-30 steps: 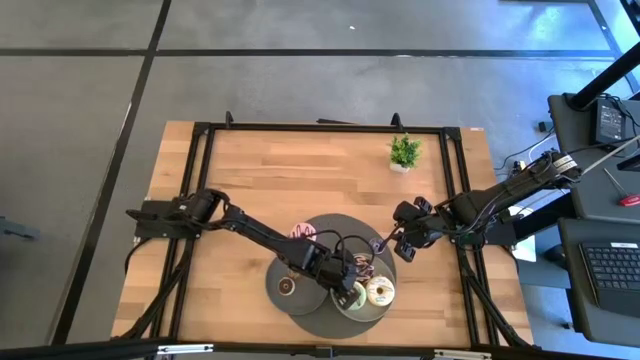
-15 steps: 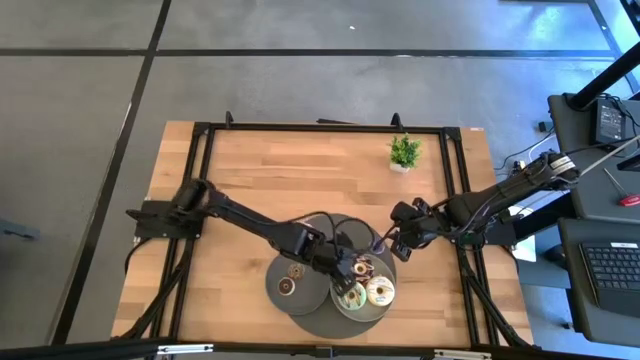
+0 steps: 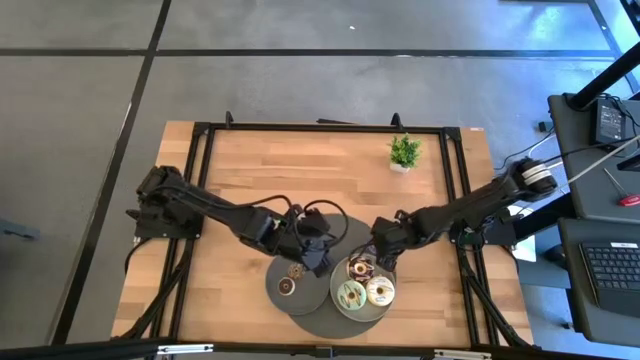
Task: Pick & Place donuts
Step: Put the small violet donut on the black plate
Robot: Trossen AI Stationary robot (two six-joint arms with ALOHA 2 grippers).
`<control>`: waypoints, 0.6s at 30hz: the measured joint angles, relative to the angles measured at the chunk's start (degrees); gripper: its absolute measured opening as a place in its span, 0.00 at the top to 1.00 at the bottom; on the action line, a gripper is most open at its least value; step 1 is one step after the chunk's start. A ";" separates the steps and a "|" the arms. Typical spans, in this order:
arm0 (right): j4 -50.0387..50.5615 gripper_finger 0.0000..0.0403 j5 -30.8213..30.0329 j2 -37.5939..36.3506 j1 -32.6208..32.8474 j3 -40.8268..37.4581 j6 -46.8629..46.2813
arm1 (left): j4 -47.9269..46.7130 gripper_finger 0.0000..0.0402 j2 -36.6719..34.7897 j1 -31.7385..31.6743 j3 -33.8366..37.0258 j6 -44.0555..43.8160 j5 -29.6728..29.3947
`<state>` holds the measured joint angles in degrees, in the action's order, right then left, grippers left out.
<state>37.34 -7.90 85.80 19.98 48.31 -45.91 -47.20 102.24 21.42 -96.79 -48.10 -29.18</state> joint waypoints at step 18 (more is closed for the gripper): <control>-1.70 0.81 3.67 4.52 -5.65 0.00 -0.06 | -0.63 0.60 -0.20 3.90 0.02 -0.80 0.60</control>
<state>35.64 -4.22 90.32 14.33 48.31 -45.97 -47.83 102.04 25.32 -96.77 -48.90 -28.58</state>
